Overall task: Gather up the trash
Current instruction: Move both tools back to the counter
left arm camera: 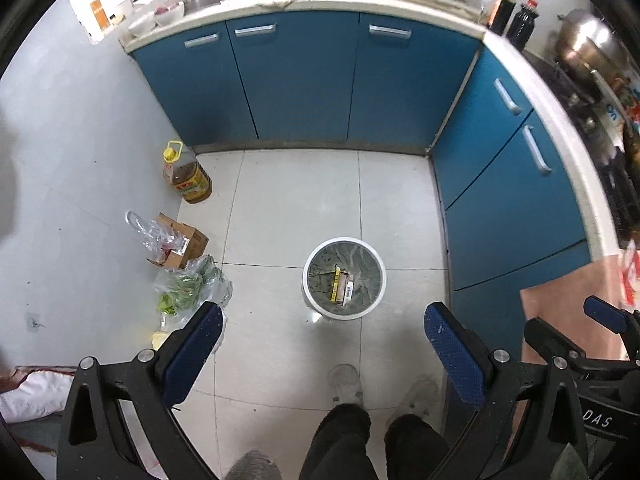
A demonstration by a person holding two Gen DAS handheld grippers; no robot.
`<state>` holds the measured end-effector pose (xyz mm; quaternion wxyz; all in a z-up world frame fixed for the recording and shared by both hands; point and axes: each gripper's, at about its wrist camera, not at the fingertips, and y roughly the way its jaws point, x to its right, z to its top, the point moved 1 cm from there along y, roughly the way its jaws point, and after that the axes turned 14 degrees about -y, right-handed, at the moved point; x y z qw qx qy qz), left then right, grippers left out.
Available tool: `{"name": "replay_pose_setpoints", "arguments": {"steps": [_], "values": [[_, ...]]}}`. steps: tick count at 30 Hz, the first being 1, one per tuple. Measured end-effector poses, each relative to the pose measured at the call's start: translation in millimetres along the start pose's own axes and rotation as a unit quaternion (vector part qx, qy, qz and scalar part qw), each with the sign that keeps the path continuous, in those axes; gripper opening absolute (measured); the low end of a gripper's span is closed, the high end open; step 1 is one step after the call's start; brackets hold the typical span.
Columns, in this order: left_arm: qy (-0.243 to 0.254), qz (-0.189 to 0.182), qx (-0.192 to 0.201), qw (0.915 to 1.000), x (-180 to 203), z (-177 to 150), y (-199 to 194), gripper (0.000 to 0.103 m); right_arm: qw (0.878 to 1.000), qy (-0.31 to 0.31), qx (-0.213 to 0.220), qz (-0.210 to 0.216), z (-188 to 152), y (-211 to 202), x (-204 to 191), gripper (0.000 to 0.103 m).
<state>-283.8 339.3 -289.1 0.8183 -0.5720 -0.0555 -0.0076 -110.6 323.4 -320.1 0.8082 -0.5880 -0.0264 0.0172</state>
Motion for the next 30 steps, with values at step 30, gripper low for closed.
{"name": "replay_pose_setpoints", "arguments": {"steps": [30], "values": [[0.325,-0.103,-0.084,0.9363,402,-207,-53,0.103,0.907,0.413,0.027,-0.082,-324,-160,374,0.095]]}}
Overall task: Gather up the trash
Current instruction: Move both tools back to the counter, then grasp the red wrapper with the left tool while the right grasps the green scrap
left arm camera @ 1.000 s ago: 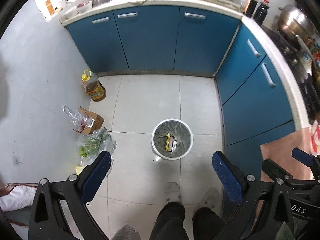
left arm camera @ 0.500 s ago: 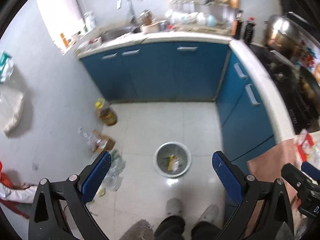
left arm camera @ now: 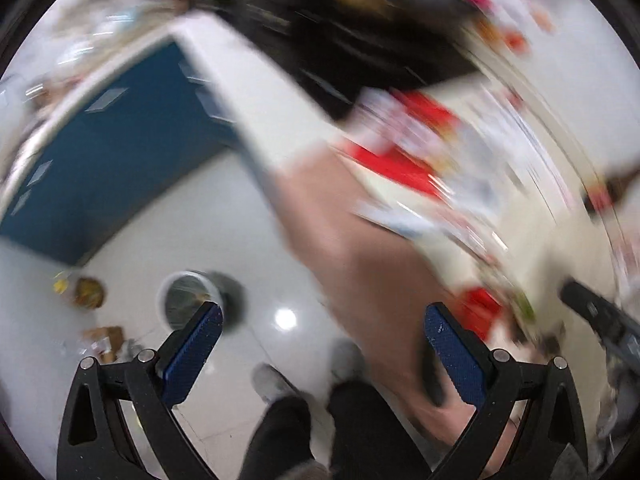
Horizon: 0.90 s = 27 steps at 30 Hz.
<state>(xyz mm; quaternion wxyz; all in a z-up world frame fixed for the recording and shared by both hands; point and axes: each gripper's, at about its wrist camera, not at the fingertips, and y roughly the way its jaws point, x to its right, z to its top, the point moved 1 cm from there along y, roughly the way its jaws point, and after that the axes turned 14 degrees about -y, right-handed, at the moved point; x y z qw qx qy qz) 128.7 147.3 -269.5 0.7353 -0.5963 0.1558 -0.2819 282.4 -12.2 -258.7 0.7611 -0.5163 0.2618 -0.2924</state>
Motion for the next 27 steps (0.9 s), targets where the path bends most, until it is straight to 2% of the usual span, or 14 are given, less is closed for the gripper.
{"name": "replay_pose_setpoints", "arguments": {"steps": [3,5,8,9,11,12,13,19,21,22,23,24,25,27], "values": [[0.06,-0.017,-0.068,0.9958,58,-13,46,0.102,0.999,0.035,-0.037,-0.001,-20,34,54,0.072],[0.082,-0.021,-0.096,0.9917,87,-21,71,0.098,0.997,0.05,-0.055,0.01,-35,47,72,0.067],[0.097,-0.012,-0.119,0.9881,109,-29,96,0.074,0.997,0.054,-0.06,0.008,-44,56,88,0.066],[0.102,-0.006,-0.119,0.9876,115,-31,100,0.061,0.997,0.052,-0.06,0.008,-47,59,90,0.066],[0.12,0.001,-0.101,0.9876,125,-34,97,0.044,0.997,0.046,-0.061,0.015,-50,64,98,0.065],[0.125,0.0,-0.098,0.9873,130,-35,95,0.023,0.997,0.041,-0.062,0.018,-51,66,101,0.065],[0.132,0.016,-0.095,0.9866,134,-36,94,0.019,0.997,0.034,-0.063,0.025,-50,69,101,0.065],[0.119,0.031,-0.087,0.9885,127,-30,85,0.007,0.996,-0.038,-0.074,0.034,-39,95,74,0.063],[0.111,0.035,-0.081,0.9898,122,-25,79,0.006,0.994,-0.068,-0.08,0.014,-37,102,61,0.051],[0.109,0.037,-0.077,0.9904,118,-22,74,0.006,0.994,-0.085,-0.075,0.001,-36,102,54,0.031],[0.104,0.039,-0.072,0.9912,114,-19,69,0.006,0.993,-0.089,-0.073,-0.002,-36,102,52,0.026],[0.1,0.041,-0.068,0.9919,111,-16,65,0.005,0.994,-0.083,-0.07,0.0,-36,100,53,0.014],[0.097,0.04,-0.064,0.9924,109,-13,61,0.005,0.995,-0.072,-0.064,-0.001,-35,98,55,0.007],[0.091,0.036,-0.057,0.9936,108,-12,52,0.005,0.997,-0.052,-0.057,-0.004,-33,94,60,0.001]]}}
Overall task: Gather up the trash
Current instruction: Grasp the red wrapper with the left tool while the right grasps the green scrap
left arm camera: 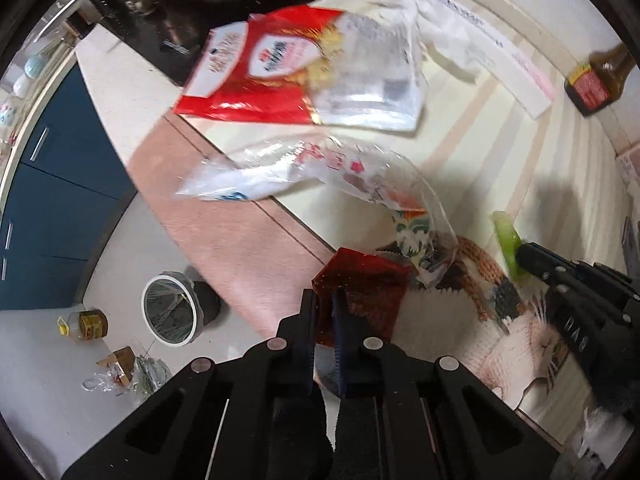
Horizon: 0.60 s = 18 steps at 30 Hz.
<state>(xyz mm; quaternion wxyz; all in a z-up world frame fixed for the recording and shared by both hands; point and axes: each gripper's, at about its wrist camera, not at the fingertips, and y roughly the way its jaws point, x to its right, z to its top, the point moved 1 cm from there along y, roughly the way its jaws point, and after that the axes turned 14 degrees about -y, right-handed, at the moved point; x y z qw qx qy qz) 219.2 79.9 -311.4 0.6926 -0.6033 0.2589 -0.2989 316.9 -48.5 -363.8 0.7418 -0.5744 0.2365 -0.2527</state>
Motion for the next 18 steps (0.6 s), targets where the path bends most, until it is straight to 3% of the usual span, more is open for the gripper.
{"name": "replay_pose_setpoints", "arguments": {"steps": [9,18], "values": [[-0.022,-0.043,0.045,0.9978,-17,6,-48,0.004,0.995,0.077,0.067,0.013,2,-59,24,0.001],[-0.036,-0.075,0.1,0.9915,-53,26,-97,0.003,0.987,0.087,0.135,0.021,24,-124,0,0.001]]}}
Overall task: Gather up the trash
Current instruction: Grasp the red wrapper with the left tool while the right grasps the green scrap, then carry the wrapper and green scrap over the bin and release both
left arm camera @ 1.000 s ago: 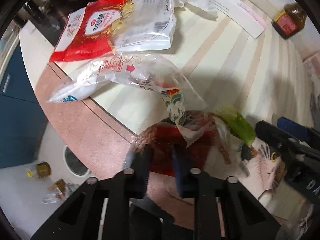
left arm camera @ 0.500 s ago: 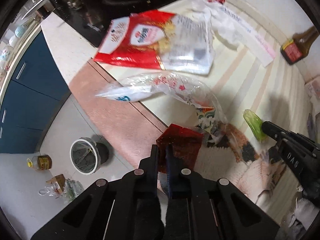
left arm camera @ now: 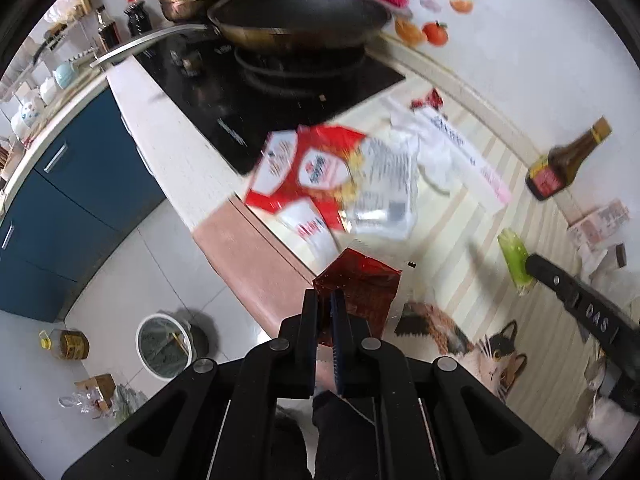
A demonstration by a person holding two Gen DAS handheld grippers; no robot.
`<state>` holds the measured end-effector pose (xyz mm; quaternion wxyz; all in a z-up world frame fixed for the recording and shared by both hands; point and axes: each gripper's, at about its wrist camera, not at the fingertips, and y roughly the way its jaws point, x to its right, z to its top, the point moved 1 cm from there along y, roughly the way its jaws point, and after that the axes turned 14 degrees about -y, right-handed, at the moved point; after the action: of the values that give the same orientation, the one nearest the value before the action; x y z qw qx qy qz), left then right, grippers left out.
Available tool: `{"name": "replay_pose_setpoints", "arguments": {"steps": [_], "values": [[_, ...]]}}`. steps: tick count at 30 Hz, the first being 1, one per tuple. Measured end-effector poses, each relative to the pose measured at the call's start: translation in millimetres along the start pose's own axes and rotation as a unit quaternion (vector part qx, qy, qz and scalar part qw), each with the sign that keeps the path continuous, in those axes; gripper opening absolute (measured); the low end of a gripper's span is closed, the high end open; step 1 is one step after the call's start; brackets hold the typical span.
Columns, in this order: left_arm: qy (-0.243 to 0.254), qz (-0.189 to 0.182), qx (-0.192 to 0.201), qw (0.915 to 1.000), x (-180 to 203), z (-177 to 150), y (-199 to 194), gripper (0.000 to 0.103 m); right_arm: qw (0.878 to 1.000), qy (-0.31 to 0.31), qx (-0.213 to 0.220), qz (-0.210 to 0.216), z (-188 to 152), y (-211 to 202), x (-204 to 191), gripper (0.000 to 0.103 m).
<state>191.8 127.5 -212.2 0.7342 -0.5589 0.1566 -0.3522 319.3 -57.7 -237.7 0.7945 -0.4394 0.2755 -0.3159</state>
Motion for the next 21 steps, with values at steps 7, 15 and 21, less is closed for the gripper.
{"name": "replay_pose_setpoints", "arguments": {"steps": [7,15,21], "values": [[-0.031,0.001,0.04,0.9987,-40,18,-32,0.003,0.999,-0.028,0.025,0.033,14,-19,-57,0.001],[-0.135,0.06,0.06,0.9872,-174,14,-43,0.003,0.989,-0.114,0.007,0.09,21,11,-180,0.001],[-0.247,0.109,0.032,0.9625,-317,-20,-11,0.003,0.97,-0.194,-0.058,0.135,-12,92,-314,0.001]]}}
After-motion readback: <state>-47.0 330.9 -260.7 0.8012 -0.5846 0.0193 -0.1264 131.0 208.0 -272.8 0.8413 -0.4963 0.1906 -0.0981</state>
